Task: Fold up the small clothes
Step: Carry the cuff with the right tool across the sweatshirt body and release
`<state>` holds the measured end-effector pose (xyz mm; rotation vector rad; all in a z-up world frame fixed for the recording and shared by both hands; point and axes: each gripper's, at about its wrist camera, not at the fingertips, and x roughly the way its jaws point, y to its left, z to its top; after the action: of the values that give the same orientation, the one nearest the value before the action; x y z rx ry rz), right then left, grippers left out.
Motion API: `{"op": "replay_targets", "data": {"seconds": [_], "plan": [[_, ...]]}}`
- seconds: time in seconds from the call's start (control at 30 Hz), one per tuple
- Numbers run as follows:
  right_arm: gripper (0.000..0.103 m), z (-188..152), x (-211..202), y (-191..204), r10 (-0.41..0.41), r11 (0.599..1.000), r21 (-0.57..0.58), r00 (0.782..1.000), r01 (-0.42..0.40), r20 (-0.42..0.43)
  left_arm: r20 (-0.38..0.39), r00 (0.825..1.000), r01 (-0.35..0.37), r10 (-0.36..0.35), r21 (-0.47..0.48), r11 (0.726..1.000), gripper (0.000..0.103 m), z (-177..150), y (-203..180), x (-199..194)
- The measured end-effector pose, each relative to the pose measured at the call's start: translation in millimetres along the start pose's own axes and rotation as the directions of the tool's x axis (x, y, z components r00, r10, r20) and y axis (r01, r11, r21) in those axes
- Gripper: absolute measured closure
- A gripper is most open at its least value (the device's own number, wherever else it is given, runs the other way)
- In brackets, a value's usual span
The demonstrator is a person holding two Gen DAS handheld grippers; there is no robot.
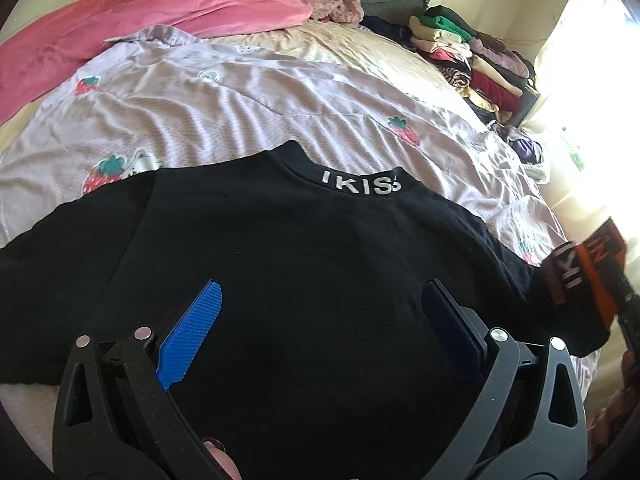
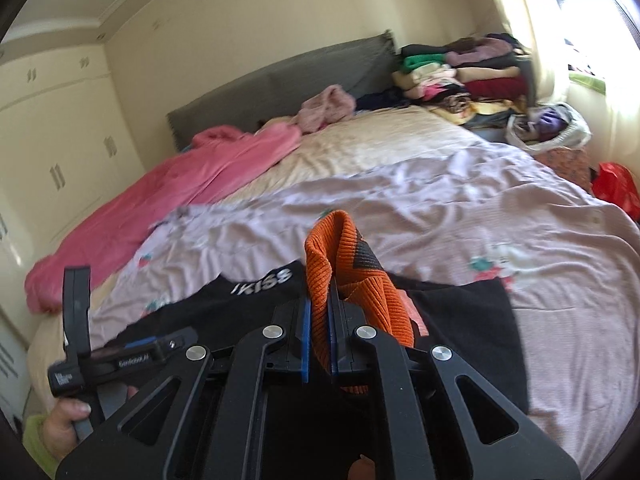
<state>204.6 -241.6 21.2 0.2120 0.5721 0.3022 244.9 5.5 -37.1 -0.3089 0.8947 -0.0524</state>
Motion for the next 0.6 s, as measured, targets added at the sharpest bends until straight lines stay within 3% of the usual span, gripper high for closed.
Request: {"op": "replay_targets", "data": {"seconds": [0.1, 0.23, 0.43, 0.53, 0.6], "plan": [[0.097, -5, 9, 18, 0.031, 0.998, -0.049, 0.999, -0.032, -0.028, -0.025, 0.998, 0.052, -0.052, -0.025, 0.998, 0.009, -2, 6, 0], [0.089, -10, 15, 30, 0.088, 0.994, -0.063, 0.994, -0.092, -0.060, -0.055, 0.993, 0.106, -0.108, -0.043, 0.993, 0.009, -7, 4, 2], [0.081, -1, 4, 9, 0.102, 0.995, 0.007, 0.994, -0.102, -0.024, -0.103, 0.981, 0.162, -0.164, -0.030, 0.986, 0.009, -18, -13, 9], [0.080, 4, -2, -15, 0.025, 0.998, 0.049, 1.000, -0.024, -0.008, -0.146, 0.967, 0.208, -0.210, -0.034, 0.978, 0.017, -28, -26, 18], [0.078, 6, -6, -28, -0.030, 0.997, 0.064, 1.000, 0.030, -0.003, -0.180, 0.957, 0.227, -0.230, -0.037, 0.973, 0.033, -34, -36, 26]]}}
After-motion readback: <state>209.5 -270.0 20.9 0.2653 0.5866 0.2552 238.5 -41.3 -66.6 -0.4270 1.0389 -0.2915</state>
